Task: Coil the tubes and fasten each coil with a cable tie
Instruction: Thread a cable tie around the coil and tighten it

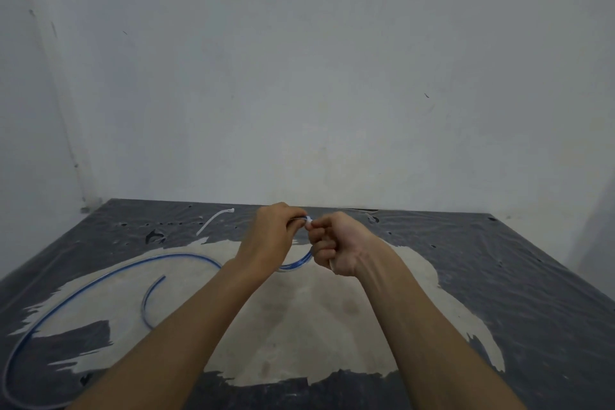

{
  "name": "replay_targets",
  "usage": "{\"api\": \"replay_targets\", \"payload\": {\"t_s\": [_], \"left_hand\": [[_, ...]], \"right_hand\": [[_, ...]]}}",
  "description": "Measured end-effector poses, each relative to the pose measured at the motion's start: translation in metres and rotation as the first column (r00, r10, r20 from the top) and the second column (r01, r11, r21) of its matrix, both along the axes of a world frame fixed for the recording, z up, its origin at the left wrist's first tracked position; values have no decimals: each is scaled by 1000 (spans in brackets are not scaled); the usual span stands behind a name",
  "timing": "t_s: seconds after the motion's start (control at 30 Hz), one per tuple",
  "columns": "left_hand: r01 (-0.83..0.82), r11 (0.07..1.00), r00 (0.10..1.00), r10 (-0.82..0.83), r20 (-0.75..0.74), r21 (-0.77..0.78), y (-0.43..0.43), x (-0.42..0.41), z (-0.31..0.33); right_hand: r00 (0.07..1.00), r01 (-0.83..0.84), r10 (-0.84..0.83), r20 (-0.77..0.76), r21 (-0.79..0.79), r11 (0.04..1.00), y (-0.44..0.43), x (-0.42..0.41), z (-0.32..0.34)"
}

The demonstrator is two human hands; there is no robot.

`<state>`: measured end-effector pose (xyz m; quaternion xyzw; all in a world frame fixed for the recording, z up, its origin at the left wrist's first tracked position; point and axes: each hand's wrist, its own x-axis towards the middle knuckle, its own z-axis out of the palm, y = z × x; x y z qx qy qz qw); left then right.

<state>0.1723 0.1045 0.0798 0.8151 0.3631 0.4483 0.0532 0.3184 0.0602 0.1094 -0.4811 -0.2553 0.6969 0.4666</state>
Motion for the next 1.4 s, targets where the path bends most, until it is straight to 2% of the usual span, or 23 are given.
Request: {"api": "replay_targets", "payload": {"t_s": [0.1, 0.2, 0.37, 0.43, 0.5, 0.57, 0.6, 0.67, 0.7, 0.73, 0.83, 0.97, 1.13, 1.2, 1.23, 1.27, 1.33, 1.4], "left_hand": [[4, 999, 999, -3, -39, 36, 0, 3, -3], [-19, 998, 998, 23, -61, 67, 0, 5, -5], [-40, 995, 992, 51, -118, 92, 1, 4, -5], [-59, 998, 998, 59, -12, 15, 2, 1, -2], [-73, 987, 987, 92, 132, -141, 2, -2, 1], [-21, 927, 952, 133, 276, -374, 1, -6, 3], [40, 872, 921, 158, 357, -488, 0, -8, 3], [186, 736, 837, 228, 497, -651, -2, -11, 3], [250, 670, 794, 272, 544, -699, -4, -11, 3], [292, 617, 760, 314, 569, -731, -5, -11, 3], [338, 536, 730, 370, 575, -774, -8, -10, -4], [431, 388, 770, 313, 556, -815, -14, -12, -9], [445, 442, 714, 350, 607, -779, -4, -16, -17], [458, 422, 714, 349, 607, -782, 2, -15, -24], [431, 415, 743, 341, 576, -801, 5, -14, -28], [353, 433, 796, 328, 510, -829, 9, -13, -33], [95, 540, 905, 303, 298, -836, 20, -13, -47], [-156, 665, 945, 315, 85, -730, 33, -14, -64]], "right_hand": [[994, 89, -89, 60, -7, 996, 1, -2, 1], [988, 155, -155, 6, -14, 988, 1, -6, 0], [989, 144, -143, -19, 25, 989, 2, -8, -4], [995, 92, -96, 40, 97, 991, 0, -7, -5], [991, 55, -75, 111, 171, 984, -3, -4, -4], [955, 92, -153, 254, 238, 967, -5, -1, -3], [899, 111, -219, 380, 287, 952, -5, 1, -6], [673, 54, -321, 667, 388, 920, -5, 5, -14], [586, -19, -316, 746, 402, 915, -6, 7, -20], [570, -68, -278, 773, 382, 922, -6, 8, -26], [749, -33, -192, 634, 325, 945, -12, 4, -33], [749, 94, -291, 595, 340, 936, -9, 5, -42], [864, 137, -206, 459, 180, 974, -1, 11, -47], [853, 128, -196, 484, 171, 977, 9, 17, -54], [835, 126, -204, 512, 182, 975, 16, 20, -58], [817, 128, -215, 535, 194, 973, 23, 22, -63], [794, 147, -236, 560, 201, 969, 44, 29, -72], [789, 201, -278, 548, 197, 960, 70, 35, -77]]}}
